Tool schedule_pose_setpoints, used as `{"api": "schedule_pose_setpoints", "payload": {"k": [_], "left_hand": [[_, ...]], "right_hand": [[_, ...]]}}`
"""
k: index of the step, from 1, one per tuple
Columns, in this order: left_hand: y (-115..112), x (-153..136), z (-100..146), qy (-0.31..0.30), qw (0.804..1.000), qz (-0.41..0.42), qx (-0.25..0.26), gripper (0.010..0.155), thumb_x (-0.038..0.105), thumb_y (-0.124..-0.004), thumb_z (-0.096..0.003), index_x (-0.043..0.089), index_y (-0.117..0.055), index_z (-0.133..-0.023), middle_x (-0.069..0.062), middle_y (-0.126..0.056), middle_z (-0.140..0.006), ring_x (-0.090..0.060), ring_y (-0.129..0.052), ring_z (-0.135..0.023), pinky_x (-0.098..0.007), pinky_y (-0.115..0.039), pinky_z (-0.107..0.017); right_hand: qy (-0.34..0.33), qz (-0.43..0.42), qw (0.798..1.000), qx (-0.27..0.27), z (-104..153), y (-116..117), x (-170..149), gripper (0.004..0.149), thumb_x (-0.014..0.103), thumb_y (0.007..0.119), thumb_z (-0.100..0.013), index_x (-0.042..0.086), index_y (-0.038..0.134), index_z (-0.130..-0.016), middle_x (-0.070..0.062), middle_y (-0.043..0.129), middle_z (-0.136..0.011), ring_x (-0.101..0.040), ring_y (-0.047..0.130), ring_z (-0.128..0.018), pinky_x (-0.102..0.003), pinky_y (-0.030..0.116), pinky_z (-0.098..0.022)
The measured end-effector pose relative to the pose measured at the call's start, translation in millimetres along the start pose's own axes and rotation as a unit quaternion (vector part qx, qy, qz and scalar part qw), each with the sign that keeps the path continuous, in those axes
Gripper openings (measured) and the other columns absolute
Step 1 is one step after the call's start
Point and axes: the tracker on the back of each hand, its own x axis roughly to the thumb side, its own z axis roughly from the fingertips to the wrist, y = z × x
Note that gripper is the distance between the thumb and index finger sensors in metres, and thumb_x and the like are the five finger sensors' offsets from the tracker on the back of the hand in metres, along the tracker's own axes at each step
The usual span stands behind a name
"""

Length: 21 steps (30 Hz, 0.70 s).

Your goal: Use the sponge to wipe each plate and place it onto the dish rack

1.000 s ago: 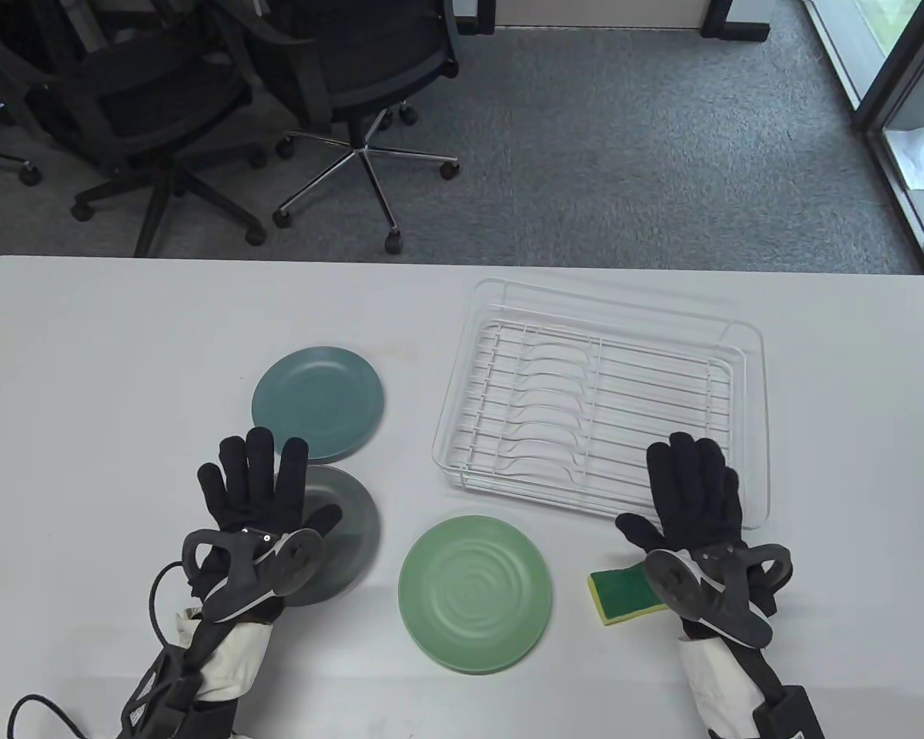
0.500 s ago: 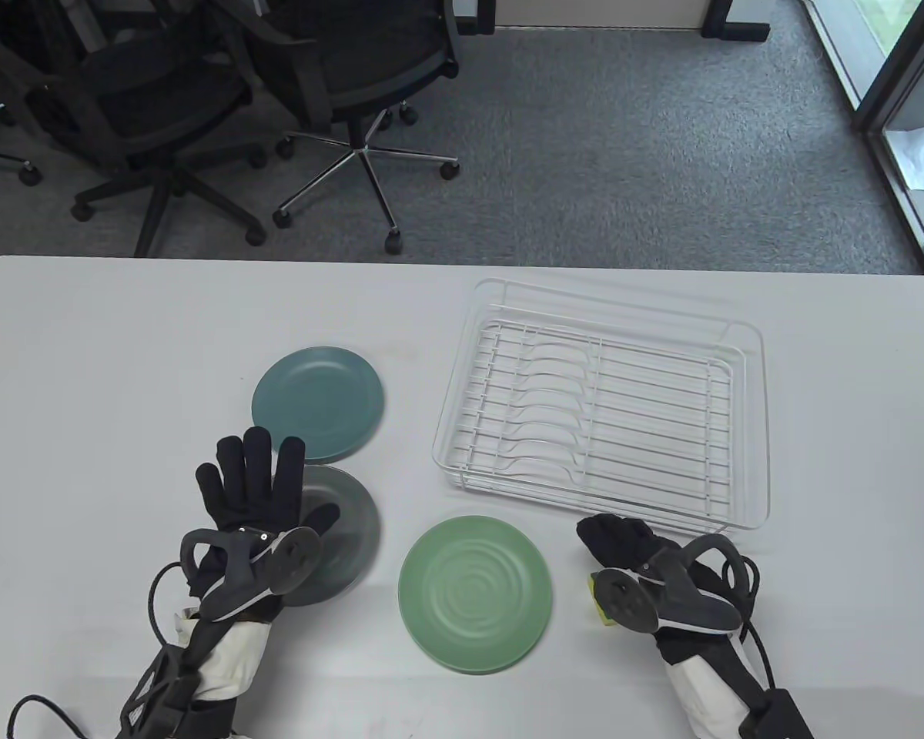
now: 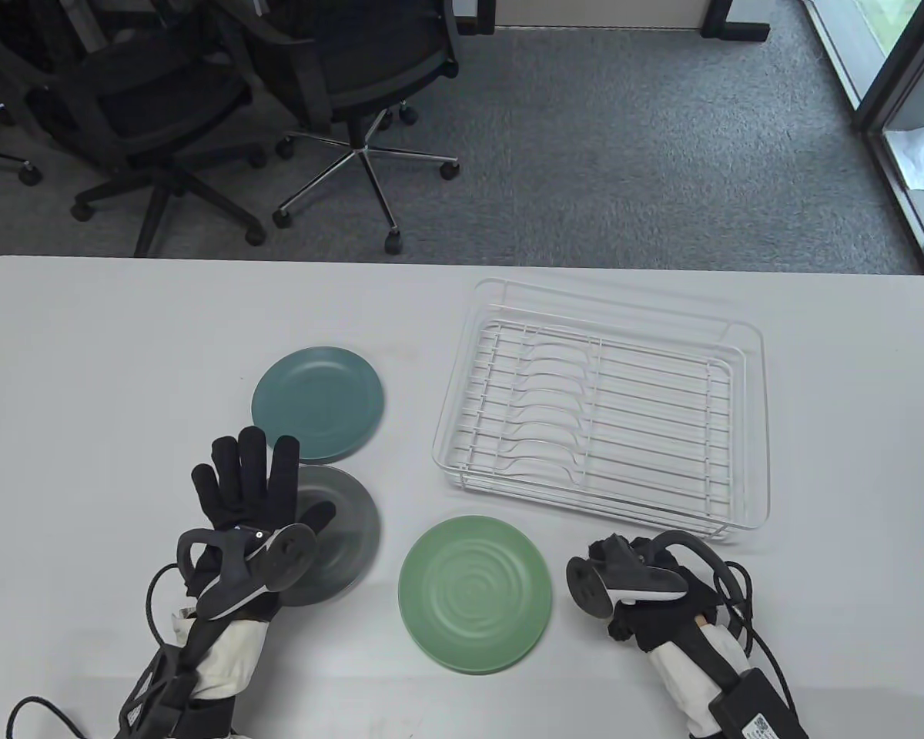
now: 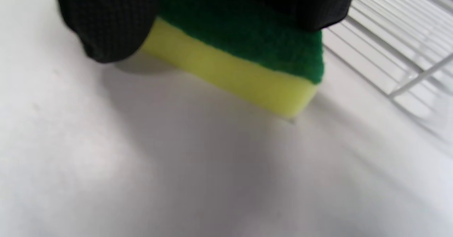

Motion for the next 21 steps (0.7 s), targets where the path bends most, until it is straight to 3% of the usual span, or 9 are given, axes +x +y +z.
{"api": "schedule_pose_setpoints", "payload": {"k": [5,11,16,21], "left_hand": [[-1.7,4.4,-0.6,-0.011,1.0,-0.001,-0.006,0.092,0.059,-0.051,-0.0565,0.007,-0.004,-0.115,-0.04,-0.007,-0.116,-0.065,-0.007,-0.098,-0.081,-0.02,-0.066],[0.1,27.2,-7.6,-0.057,0.998,-0.007,-0.015,0.088,0.057,-0.056,-0.0562,0.004,-0.026,-0.12,-0.036,-0.038,-0.12,-0.065,-0.033,-0.104,-0.079,-0.037,-0.069],[3.4,55.2,-15.1,-0.105,0.993,-0.01,-0.044,0.079,0.056,-0.06,-0.0555,0.006,-0.053,-0.117,-0.026,-0.068,-0.114,-0.057,-0.063,-0.102,-0.072,-0.057,-0.069],[2.5,90.0,-24.4,-0.154,0.984,-0.005,-0.094,0.076,0.054,-0.063,-0.0546,0.007,-0.059,-0.114,-0.024,-0.074,-0.111,-0.054,-0.07,-0.1,-0.069,-0.062,-0.068]], "right_hand": [[-0.001,0.025,0.998,-0.057,-1.2,-2.2,3.0,0.089,0.044,0.08,-0.046,-0.001,0.04,-0.111,-0.034,0.053,-0.105,-0.052,0.06,-0.093,-0.06,0.064,-0.067],[-0.02,-0.069,0.986,-0.152,10.3,-13.9,-5.4,0.089,0.047,0.079,-0.045,-0.001,0.046,-0.112,-0.032,0.06,-0.104,-0.049,0.068,-0.091,-0.059,0.066,-0.066],[-0.044,-0.142,0.956,-0.251,22.6,-25.8,-9.1,0.088,0.051,0.077,-0.045,0.001,0.05,-0.112,-0.029,0.066,-0.103,-0.045,0.074,-0.089,-0.056,0.07,-0.065],[-0.068,-0.214,0.915,-0.336,33.2,-31.4,-14.1,0.085,0.053,0.075,-0.045,0.003,0.055,-0.11,-0.025,0.071,-0.1,-0.042,0.078,-0.087,-0.053,0.073,-0.064]]}}
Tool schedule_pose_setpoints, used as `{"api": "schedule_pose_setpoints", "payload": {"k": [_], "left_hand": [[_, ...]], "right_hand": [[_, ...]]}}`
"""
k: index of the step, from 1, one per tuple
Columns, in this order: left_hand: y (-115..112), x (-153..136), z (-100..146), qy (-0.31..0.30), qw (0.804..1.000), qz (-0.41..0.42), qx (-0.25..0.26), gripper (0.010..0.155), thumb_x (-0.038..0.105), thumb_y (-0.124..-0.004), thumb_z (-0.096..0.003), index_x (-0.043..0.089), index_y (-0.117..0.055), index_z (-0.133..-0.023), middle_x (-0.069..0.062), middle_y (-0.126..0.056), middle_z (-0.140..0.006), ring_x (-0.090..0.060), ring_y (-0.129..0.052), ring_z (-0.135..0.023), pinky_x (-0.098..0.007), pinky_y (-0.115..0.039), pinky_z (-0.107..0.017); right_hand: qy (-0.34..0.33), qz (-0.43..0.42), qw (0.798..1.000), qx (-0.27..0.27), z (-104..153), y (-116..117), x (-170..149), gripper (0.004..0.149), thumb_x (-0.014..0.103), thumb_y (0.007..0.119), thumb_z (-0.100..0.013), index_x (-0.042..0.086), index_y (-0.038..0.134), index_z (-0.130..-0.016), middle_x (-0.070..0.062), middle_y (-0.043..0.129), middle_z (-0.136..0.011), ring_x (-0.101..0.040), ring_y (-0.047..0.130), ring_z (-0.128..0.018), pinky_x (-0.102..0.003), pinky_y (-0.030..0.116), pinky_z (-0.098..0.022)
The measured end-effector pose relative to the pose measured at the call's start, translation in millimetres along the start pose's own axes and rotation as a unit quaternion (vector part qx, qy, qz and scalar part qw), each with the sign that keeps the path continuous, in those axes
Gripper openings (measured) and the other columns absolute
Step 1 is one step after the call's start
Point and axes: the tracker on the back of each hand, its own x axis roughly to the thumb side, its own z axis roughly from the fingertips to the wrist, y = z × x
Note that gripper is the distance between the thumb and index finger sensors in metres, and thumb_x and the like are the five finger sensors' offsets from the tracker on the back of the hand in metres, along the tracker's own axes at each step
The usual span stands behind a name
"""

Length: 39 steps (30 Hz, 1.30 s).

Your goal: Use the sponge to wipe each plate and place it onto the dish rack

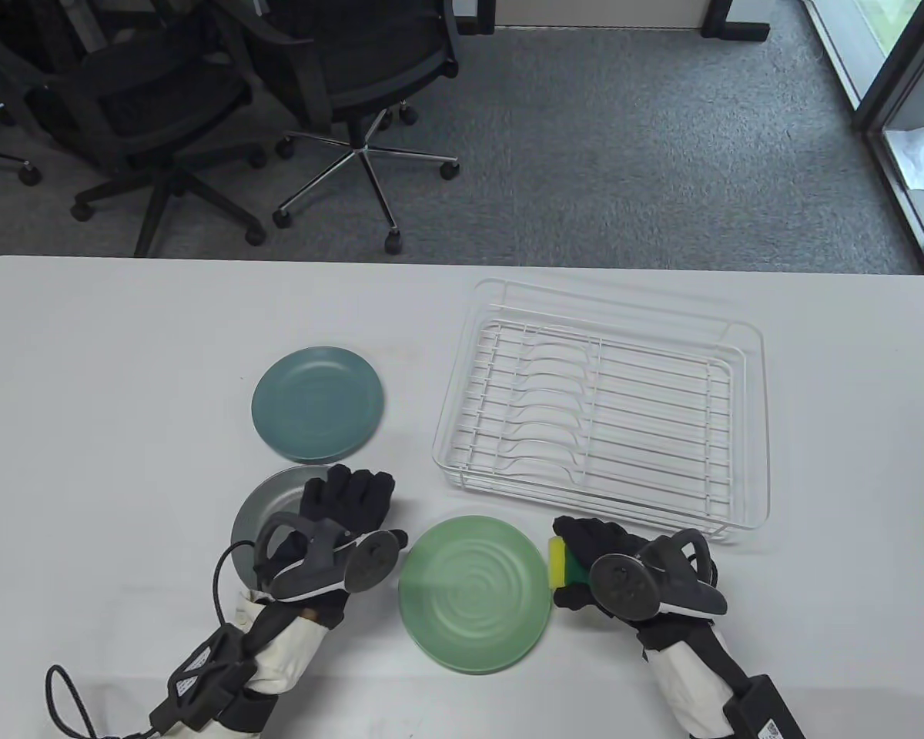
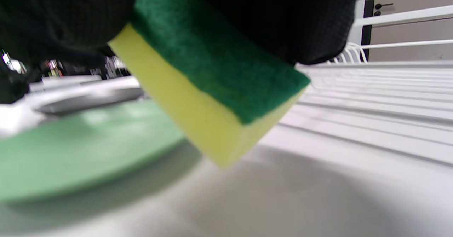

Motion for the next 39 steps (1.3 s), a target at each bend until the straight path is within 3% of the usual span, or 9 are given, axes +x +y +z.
{"api": "schedule_pose_setpoints", "payload": {"k": [9,16,22,29,39], "left_hand": [[-6.9,49.0,-42.3,-0.04,0.992,-0.06,-0.104,0.075,0.052,-0.066,-0.0538,0.008,-0.059,-0.114,-0.018,-0.081,-0.106,-0.045,-0.081,-0.095,-0.061,-0.07,-0.067],[-24.5,58.1,-66.7,-0.025,0.984,-0.056,-0.169,0.075,0.05,-0.068,-0.0537,0.006,-0.057,-0.114,-0.017,-0.082,-0.102,-0.043,-0.084,-0.09,-0.058,-0.073,-0.065],[-27.5,61.9,-69.3,-0.027,0.988,-0.06,-0.138,0.066,0.041,-0.075,-0.0503,0.008,-0.068,-0.106,-0.007,-0.09,-0.085,-0.032,-0.093,-0.077,-0.05,-0.081,-0.059],[-25.6,55.4,-68.0,-0.025,0.992,-0.016,-0.124,0.063,0.036,-0.077,-0.0484,0.008,-0.072,-0.105,-0.006,-0.091,-0.08,-0.031,-0.093,-0.073,-0.05,-0.082,-0.057],[18.3,42.3,-57.1,-0.014,0.997,0.065,-0.051,0.048,0.033,-0.08,-0.0497,0.016,-0.081,-0.095,0.0,-0.092,-0.075,-0.027,-0.098,-0.067,-0.046,-0.088,-0.051]], "right_hand": [[0.012,-0.066,0.991,-0.12,15.7,-14.6,-11.9,0.085,0.055,0.073,-0.047,0.0,0.057,-0.109,-0.024,0.077,-0.096,-0.039,0.083,-0.082,-0.051,0.076,-0.061],[0.031,-0.126,0.975,-0.182,22.2,-17.7,-19.2,0.085,0.056,0.07,-0.048,0.0,0.055,-0.11,-0.025,0.077,-0.096,-0.039,0.085,-0.08,-0.051,0.077,-0.06],[0.045,-0.134,0.969,-0.202,24.0,-16.4,-22.7,0.085,0.057,0.069,-0.049,-0.001,0.054,-0.11,-0.025,0.078,-0.095,-0.039,0.085,-0.079,-0.051,0.077,-0.059],[0.053,-0.125,0.968,-0.213,24.1,-13.3,-18.8,0.085,0.057,0.068,-0.05,-0.001,0.053,-0.111,-0.025,0.077,-0.096,-0.039,0.085,-0.08,-0.051,0.078,-0.057],[0.079,-0.113,0.963,-0.231,25.7,-11.9,-20.7,0.085,0.057,0.065,-0.052,-0.003,0.051,-0.111,-0.027,0.077,-0.096,-0.039,0.09,-0.073,-0.044,0.087,-0.043]]}}
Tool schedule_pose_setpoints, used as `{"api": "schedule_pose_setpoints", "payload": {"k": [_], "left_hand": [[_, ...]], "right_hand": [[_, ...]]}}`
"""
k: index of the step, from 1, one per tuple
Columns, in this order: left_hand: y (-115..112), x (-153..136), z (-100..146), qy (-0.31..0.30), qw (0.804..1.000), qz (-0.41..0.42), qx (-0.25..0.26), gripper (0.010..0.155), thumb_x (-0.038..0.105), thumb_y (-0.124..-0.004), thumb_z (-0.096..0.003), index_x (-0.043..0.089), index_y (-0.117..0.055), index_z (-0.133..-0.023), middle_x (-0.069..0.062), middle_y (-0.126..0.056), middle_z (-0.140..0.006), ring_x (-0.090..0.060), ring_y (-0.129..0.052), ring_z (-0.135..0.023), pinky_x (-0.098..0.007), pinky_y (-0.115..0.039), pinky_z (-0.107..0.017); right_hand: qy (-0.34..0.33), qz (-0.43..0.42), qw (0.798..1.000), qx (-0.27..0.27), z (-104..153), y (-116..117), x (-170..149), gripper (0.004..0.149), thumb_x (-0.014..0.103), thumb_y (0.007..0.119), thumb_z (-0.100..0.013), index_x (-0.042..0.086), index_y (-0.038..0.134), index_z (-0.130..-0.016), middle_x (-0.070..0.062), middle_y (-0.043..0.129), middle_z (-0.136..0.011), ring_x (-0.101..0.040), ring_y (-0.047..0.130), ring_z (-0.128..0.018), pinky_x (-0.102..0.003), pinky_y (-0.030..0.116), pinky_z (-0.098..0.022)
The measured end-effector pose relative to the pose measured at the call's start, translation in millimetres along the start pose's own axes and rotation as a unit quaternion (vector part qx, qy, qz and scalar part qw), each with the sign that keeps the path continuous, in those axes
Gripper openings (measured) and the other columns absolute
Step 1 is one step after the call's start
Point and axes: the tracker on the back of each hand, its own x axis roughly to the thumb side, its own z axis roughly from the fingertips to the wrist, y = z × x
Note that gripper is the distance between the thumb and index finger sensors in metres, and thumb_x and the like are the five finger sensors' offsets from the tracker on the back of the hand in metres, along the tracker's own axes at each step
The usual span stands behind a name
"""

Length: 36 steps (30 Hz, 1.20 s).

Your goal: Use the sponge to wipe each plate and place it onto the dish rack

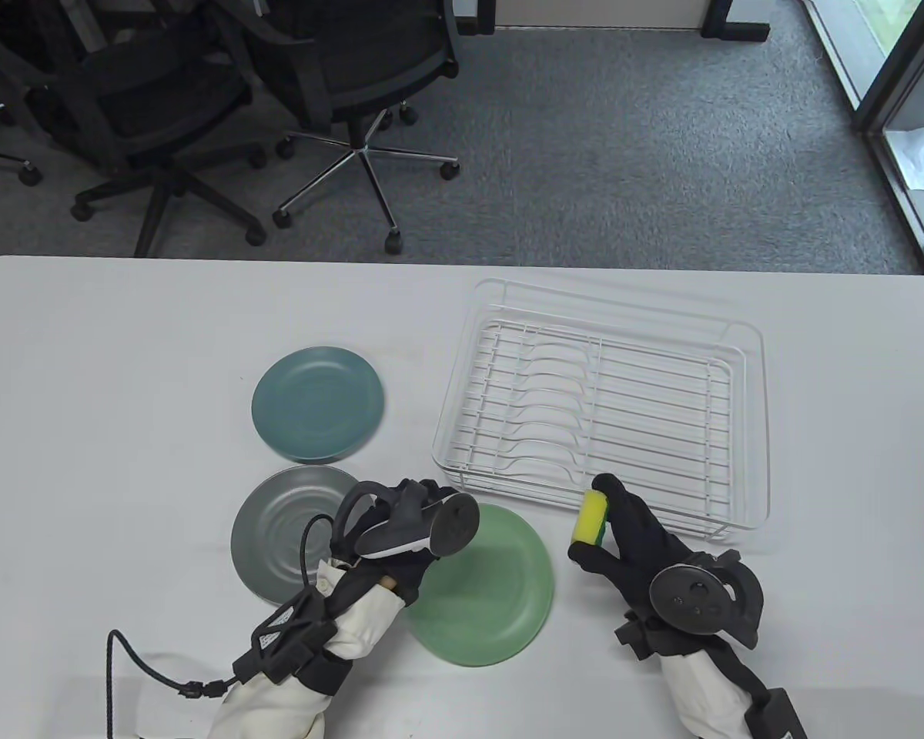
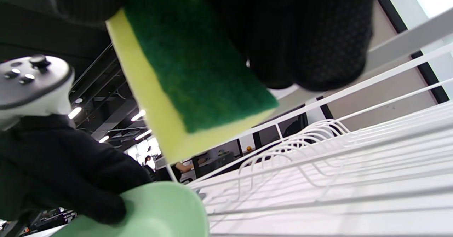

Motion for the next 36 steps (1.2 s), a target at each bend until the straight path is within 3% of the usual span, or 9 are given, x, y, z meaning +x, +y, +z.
{"api": "schedule_pose_setpoints", "payload": {"k": [8,15,20,27,31,36], "left_hand": [[28.0,3.6,14.3,-0.059,0.993,0.101,0.024,0.04,0.029,-0.079,-0.0519,0.02,-0.082,-0.091,-0.007,-0.095,-0.078,-0.022,-0.11,-0.052,-0.025,-0.096,-0.03],[49.2,6.8,29.3,-0.089,0.984,0.132,0.084,0.04,0.027,-0.08,-0.0524,0.014,-0.08,-0.09,-0.012,-0.097,-0.08,-0.024,-0.111,-0.053,-0.023,-0.098,-0.03],[63.7,-3.5,41.7,-0.088,0.966,0.181,0.164,0.042,0.028,-0.082,-0.0508,0.009,-0.082,-0.088,-0.012,-0.1,-0.076,-0.02,-0.112,-0.049,-0.019,-0.1,-0.028],[72.0,-37.3,56.3,-0.037,0.914,0.31,0.259,0.043,0.026,-0.082,-0.051,0.004,-0.082,-0.088,-0.016,-0.1,-0.077,-0.022,-0.115,-0.051,-0.018,-0.103,-0.023],[63.4,-51.7,55.8,-0.002,0.873,0.396,0.286,0.043,0.024,-0.079,-0.053,0.001,-0.076,-0.089,-0.023,-0.096,-0.08,-0.028,-0.114,-0.056,-0.021,-0.105,-0.024],[50.9,-61.4,50.6,0.01,0.83,0.478,0.286,0.043,0.023,-0.074,-0.0557,-0.001,-0.067,-0.091,-0.027,-0.09,-0.085,-0.033,-0.11,-0.063,-0.025,-0.104,-0.027]], "right_hand": [[0.017,-0.052,0.998,-0.012,-6.1,-5.9,6.0,0.086,0.054,0.066,-0.052,-0.006,0.05,-0.111,-0.031,0.074,-0.096,-0.041,0.09,-0.072,-0.039,0.087,-0.042],[-0.003,-0.075,0.995,-0.065,-29.4,-37.4,28.2,0.086,0.055,0.066,-0.053,-0.006,0.051,-0.111,-0.029,0.076,-0.095,-0.041,0.09,-0.072,-0.038,0.088,-0.042],[-0.019,-0.067,0.994,-0.087,-49.9,-60.9,55.2,0.085,0.054,0.067,-0.053,-0.006,0.052,-0.111,-0.028,0.078,-0.095,-0.042,0.09,-0.072,-0.039,0.087,-0.042],[-0.032,0.015,0.999,-0.021,-71.6,-75.8,108.1,0.085,0.052,0.071,-0.051,-0.009,0.057,-0.11,-0.029,0.083,-0.091,-0.044,0.091,-0.07,-0.041,0.087,-0.043],[-0.017,0.092,0.996,0.008,-80.1,-62.4,133.6,0.085,0.05,0.073,-0.051,-0.011,0.058,-0.109,-0.031,0.084,-0.09,-0.045,0.091,-0.068,-0.041,0.086,-0.043],[-0.019,0.149,0.987,0.063,-87.6,-27.4,148.5,0.086,0.046,0.073,-0.051,-0.013,0.053,-0.11,-0.035,0.079,-0.093,-0.048,0.088,-0.071,-0.043,0.085,-0.045]]}}
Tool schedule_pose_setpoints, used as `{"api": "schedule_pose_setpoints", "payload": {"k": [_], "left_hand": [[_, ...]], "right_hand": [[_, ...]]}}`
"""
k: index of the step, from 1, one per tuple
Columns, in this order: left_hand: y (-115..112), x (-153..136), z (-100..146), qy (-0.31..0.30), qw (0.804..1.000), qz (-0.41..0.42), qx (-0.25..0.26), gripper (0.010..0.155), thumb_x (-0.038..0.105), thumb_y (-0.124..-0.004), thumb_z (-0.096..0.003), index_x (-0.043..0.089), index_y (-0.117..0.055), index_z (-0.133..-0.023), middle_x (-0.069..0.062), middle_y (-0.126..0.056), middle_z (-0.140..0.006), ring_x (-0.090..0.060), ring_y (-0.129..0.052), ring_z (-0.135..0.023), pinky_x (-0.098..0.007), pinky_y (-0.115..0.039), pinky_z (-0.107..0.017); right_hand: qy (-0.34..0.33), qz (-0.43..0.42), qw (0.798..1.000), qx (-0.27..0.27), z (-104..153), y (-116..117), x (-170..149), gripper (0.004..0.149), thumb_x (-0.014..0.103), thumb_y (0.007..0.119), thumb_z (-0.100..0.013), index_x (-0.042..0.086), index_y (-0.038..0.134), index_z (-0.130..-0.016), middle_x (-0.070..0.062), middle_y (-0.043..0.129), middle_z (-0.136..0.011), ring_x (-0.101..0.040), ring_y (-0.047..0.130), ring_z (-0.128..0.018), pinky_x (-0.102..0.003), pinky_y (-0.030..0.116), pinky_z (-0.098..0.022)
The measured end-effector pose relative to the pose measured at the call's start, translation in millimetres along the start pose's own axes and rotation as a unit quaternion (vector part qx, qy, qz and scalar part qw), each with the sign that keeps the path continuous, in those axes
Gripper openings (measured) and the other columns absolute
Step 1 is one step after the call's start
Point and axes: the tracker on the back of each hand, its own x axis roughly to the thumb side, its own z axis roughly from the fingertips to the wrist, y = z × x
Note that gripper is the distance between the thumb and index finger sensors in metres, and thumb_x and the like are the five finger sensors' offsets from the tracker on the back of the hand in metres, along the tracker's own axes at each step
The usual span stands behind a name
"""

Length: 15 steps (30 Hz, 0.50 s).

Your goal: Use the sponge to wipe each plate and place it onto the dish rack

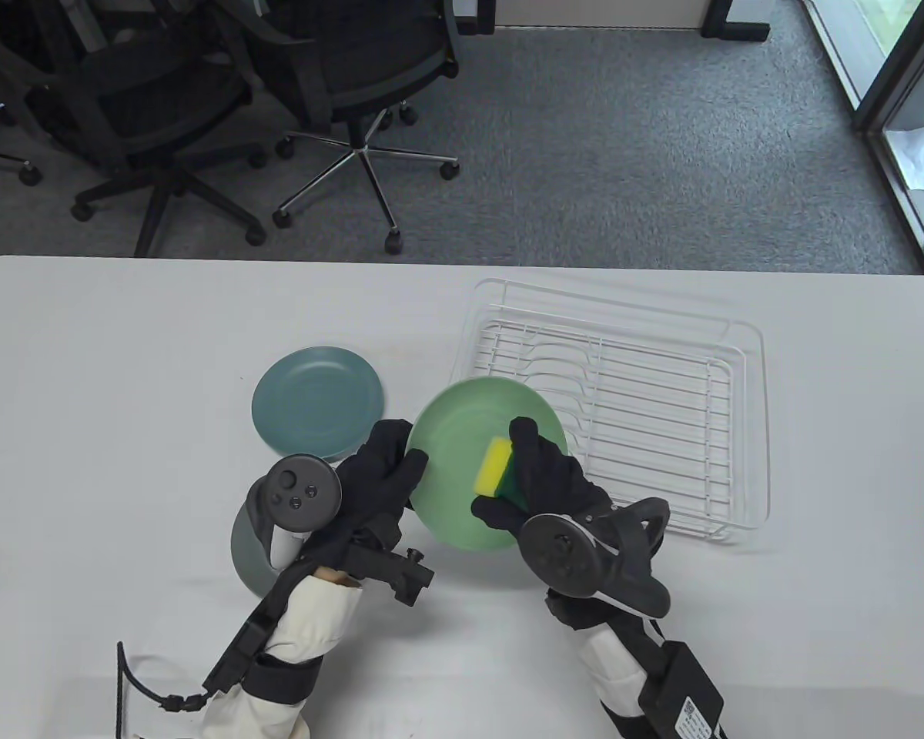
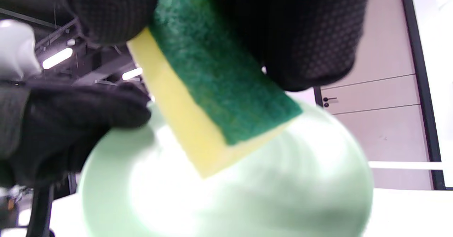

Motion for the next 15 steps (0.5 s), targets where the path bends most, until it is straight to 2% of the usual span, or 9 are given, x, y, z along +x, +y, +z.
{"api": "schedule_pose_setpoints", "payload": {"k": [5,7,11,15], "left_hand": [[-0.7,-15.9,-2.3,0.031,0.997,0.071,0.002,0.045,0.023,-0.072,-0.0562,-0.003,-0.063,-0.091,-0.029,-0.087,-0.086,-0.035,-0.108,-0.065,-0.026,-0.103,-0.029],[-1.8,-18.9,-2.7,0.037,0.996,0.076,-0.001,0.045,0.023,-0.073,-0.056,-0.004,-0.063,-0.091,-0.03,-0.087,-0.086,-0.035,-0.108,-0.065,-0.027,-0.103,-0.03],[-6.2,-21.9,-3.5,0.049,0.995,0.082,-0.01,0.046,0.024,-0.073,-0.0557,-0.004,-0.064,-0.091,-0.03,-0.088,-0.085,-0.037,-0.108,-0.063,-0.03,-0.103,-0.031],[-4.8,-20.6,-2.8,0.047,0.997,0.056,0.0,0.047,0.026,-0.074,-0.0558,-0.004,-0.064,-0.091,-0.031,-0.087,-0.085,-0.037,-0.107,-0.063,-0.033,-0.102,-0.033]], "right_hand": [[-0.014,0.089,0.995,0.045,-6.5,30.3,16.3,0.087,0.047,0.072,-0.052,-0.011,0.049,-0.112,-0.034,0.075,-0.096,-0.049,0.085,-0.074,-0.045,0.084,-0.047],[-0.017,0.101,0.994,0.046,-7.9,37.3,20.5,0.087,0.047,0.073,-0.051,-0.01,0.048,-0.113,-0.034,0.075,-0.096,-0.049,0.085,-0.075,-0.043,0.085,-0.047],[-0.041,0.099,0.991,0.082,-10.3,53.5,30.2,0.086,0.043,0.075,-0.051,-0.007,0.043,-0.114,-0.034,0.073,-0.098,-0.05,0.084,-0.077,-0.042,0.087,-0.049],[-0.078,0.098,0.983,0.135,-11.0,62.5,36.6,0.084,0.03,0.079,-0.053,-0.011,0.036,-0.112,-0.037,0.061,-0.104,-0.052,0.076,-0.083,-0.042,0.085,-0.059]]}}
